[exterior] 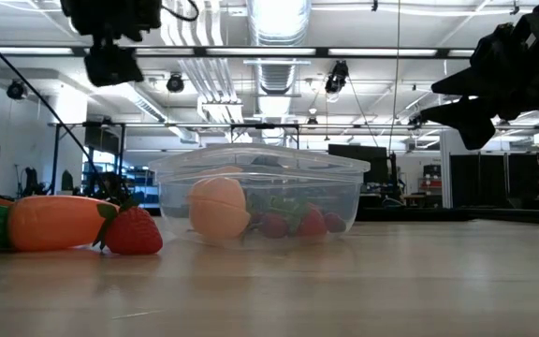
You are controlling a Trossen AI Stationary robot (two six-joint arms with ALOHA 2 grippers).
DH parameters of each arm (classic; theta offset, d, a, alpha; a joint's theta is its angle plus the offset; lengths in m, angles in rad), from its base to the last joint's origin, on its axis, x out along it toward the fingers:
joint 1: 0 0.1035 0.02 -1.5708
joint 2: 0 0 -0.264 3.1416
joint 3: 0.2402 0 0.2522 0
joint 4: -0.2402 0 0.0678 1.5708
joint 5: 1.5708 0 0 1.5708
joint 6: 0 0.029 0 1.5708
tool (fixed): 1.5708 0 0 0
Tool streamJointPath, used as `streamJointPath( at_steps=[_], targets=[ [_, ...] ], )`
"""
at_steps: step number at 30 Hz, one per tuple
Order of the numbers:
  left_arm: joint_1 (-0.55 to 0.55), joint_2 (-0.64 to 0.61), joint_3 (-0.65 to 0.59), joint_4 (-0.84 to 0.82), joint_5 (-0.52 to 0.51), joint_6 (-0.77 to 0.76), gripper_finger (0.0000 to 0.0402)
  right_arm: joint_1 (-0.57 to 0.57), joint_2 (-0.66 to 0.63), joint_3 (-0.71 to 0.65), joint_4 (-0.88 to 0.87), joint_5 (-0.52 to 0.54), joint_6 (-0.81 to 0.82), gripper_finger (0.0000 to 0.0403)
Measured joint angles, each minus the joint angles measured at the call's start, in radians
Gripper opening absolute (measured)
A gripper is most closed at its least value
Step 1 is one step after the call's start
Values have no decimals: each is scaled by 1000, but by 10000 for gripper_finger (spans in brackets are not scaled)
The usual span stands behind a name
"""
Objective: Pick and placing Produce into tupperware
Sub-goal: Put the pink peach into the transparent container
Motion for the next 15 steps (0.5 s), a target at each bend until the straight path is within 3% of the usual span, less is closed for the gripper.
streamJointPath(
  at_steps=[5, 11, 15],
  targets=[
    [0, 10, -1, 135, 0, -14, 242, 0, 0, 0, 0, 0, 0, 226],
    [0, 15, -1, 282, 0, -228, 242, 0, 0, 0, 0, 0, 0, 226],
    [0, 28, -1, 371, 1, -151, 242, 0, 0, 0, 0, 0, 0, 226]
  ],
)
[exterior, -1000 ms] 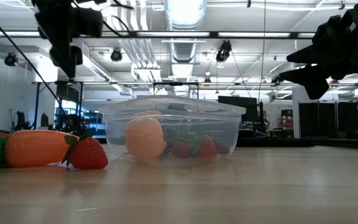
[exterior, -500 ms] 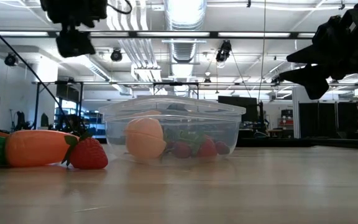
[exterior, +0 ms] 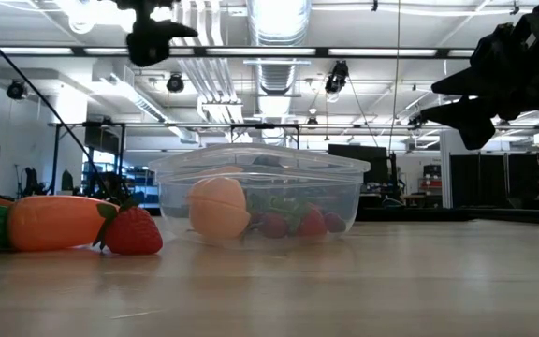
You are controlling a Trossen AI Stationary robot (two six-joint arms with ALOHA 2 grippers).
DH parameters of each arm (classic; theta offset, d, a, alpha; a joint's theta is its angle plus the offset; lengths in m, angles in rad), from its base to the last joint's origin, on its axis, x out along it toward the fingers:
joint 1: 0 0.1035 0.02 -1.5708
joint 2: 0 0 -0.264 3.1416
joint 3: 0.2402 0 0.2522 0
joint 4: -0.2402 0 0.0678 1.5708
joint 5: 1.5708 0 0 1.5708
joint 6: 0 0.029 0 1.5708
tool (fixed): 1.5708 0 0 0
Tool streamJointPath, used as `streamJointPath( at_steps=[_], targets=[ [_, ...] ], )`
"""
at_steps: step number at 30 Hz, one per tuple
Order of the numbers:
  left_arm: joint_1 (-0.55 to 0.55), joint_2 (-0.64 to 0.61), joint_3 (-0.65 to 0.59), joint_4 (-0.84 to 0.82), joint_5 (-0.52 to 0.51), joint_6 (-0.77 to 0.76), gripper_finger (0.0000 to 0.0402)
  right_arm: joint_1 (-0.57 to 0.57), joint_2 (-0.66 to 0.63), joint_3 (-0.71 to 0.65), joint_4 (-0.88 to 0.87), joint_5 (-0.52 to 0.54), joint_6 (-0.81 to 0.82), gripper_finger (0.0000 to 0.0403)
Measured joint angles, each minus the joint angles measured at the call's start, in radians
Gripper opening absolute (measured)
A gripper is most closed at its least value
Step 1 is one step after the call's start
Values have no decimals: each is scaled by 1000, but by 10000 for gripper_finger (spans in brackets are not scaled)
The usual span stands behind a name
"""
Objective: Pick and placing Produce into tupperware
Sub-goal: Put the pink peach into the transparent container
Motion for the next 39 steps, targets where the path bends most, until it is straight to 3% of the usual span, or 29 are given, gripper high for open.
streamJointPath(
  at_steps=[4, 23, 28, 33, 39],
  targets=[
    [0, 22, -2, 51, 0, 147, 242, 0, 0, 0, 0, 0, 0, 226],
    [0, 57, -7, 113, 105, 148, 242, 0, 0, 0, 0, 0, 0, 226],
    [40, 85, 1, 109, 173, 172, 242, 0, 0, 0, 0, 0, 0, 226],
    [143, 162, 72, 111, 168, 231, 241, 0, 0, 0, 0, 0, 0, 226],
    [226, 352, 188, 95, 146, 370, 241, 0, 0, 0, 0, 0, 0, 226]
  ],
)
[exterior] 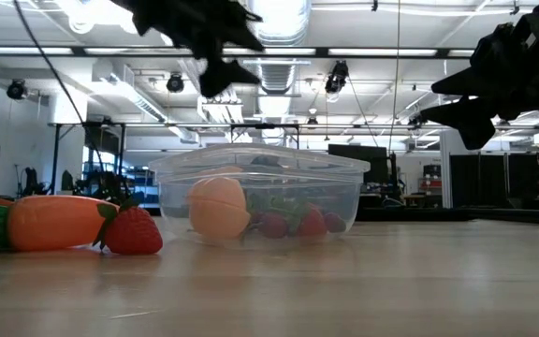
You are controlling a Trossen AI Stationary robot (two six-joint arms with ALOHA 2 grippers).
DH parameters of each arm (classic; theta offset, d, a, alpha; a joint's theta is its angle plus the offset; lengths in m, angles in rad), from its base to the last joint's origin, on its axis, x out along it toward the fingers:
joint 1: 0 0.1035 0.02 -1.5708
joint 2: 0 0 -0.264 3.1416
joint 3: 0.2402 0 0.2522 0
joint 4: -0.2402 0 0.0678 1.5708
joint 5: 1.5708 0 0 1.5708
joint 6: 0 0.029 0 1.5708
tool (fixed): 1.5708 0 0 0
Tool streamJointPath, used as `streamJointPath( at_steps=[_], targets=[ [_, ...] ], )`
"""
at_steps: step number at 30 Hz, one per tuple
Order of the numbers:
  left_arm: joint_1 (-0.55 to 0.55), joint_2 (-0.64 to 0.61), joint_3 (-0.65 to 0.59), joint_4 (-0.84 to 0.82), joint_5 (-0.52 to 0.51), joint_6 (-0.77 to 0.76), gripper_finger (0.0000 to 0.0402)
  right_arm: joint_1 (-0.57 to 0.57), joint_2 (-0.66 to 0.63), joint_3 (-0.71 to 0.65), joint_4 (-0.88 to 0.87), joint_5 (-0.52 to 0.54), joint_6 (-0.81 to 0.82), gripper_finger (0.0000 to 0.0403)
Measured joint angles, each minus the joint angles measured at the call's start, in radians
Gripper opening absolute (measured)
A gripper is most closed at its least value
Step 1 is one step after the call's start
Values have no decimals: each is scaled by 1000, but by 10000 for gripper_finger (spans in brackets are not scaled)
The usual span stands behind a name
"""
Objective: Pick and placing Produce into tupperware
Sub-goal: Put the pink peach into the transparent container
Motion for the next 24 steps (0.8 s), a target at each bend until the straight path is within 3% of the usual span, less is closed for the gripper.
streamJointPath(
  at_steps=[2, 7, 9, 14, 24],
  targets=[
    [7, 80, 44, -61, -8, 73, 241, 0, 0, 0, 0, 0, 0, 226],
    [11, 278, 172, -317, -194, 297, 241, 0, 0, 0, 0, 0, 0, 226],
    [10, 329, 206, -359, -212, 391, 241, 0, 0, 0, 0, 0, 0, 226],
    [3, 382, 241, -310, -214, 509, 241, 0, 0, 0, 0, 0, 0, 226],
    [4, 404, 230, -179, -218, 566, 241, 0, 0, 0, 0, 0, 0, 226]
  ],
)
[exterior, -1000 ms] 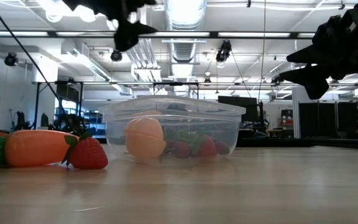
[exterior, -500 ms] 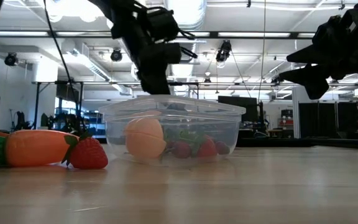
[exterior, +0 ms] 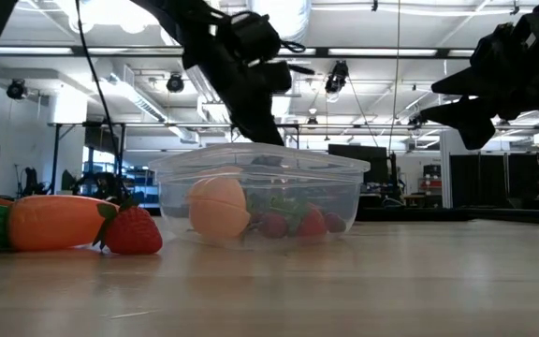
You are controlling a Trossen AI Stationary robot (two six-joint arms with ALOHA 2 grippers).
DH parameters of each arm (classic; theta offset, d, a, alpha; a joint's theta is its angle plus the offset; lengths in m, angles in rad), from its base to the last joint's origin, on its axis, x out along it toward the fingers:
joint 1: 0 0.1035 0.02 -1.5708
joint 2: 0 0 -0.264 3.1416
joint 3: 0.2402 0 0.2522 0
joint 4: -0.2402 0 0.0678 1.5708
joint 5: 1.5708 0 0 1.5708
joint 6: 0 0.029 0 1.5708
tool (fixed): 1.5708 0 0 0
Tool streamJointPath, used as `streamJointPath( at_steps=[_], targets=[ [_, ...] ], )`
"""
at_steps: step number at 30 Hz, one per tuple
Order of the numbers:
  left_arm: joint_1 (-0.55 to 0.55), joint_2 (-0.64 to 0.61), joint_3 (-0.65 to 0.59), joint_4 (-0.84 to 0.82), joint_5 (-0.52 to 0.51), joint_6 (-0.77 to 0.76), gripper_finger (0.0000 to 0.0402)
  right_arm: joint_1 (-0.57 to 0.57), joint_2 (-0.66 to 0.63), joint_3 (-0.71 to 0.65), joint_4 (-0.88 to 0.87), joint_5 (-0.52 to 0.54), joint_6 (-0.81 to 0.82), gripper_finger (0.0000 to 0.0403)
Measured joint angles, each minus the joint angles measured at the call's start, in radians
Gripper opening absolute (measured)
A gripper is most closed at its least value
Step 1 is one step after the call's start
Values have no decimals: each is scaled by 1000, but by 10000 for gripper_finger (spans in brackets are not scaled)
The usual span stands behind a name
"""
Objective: Pick and placing Produce into tupperware
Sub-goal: Put the pink peach into the transparent container
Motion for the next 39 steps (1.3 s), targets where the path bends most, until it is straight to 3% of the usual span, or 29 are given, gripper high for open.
streamJointPath(
  at_steps=[12, 20, 27, 39],
  targets=[
    [6, 132, 8, 52, -5, -41, 241, 0, 0, 0, 0, 0, 0, 226],
    [6, 139, -2, 39, -18, -18, 241, 0, 0, 0, 0, 0, 0, 226],
    [0, 160, -3, 55, -15, 100, 241, 0, 0, 0, 0, 0, 0, 226],
    [-14, 212, -3, 40, -12, 55, 241, 0, 0, 0, 0, 0, 0, 226]
  ],
)
